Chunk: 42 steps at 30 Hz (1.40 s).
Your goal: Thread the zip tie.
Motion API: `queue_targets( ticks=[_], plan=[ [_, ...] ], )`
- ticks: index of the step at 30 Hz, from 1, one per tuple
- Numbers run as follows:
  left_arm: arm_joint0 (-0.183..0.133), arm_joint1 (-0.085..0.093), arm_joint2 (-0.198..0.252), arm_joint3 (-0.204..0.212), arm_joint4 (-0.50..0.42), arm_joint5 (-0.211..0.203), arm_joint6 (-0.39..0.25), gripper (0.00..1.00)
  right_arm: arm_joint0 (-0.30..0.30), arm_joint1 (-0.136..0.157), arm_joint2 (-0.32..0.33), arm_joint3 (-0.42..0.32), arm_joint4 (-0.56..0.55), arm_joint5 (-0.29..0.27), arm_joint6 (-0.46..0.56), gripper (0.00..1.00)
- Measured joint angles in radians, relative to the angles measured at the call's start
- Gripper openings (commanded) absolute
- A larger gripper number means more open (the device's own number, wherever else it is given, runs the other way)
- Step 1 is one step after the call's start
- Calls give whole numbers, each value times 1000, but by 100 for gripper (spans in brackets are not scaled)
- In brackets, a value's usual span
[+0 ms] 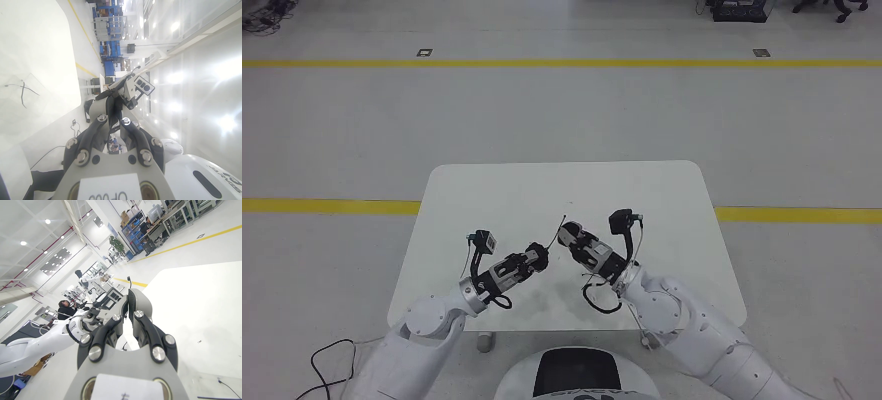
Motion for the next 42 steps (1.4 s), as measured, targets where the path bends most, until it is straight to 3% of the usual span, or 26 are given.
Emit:
queue_targets(
  ticks=[11,21,40,41,42],
  plan=[
    [0,6,4,-9,7,4,-3,0,8,21,-18,-20,5,0,36,0],
    [1,11,21,-17,39,13,-2,0,9,34,-32,-36,43,0,-1,0],
    [1,17,35,-26,23,7,17,0,24,51,-71,-19,81,0,0,0],
    [1,17,35,-26,22,6,19,0,23,52,-72,-21,86,0,-4,30],
    [1,18,35,-27,21,5,20,0,23,52,-73,-22,91,0,-6,49]
  ],
)
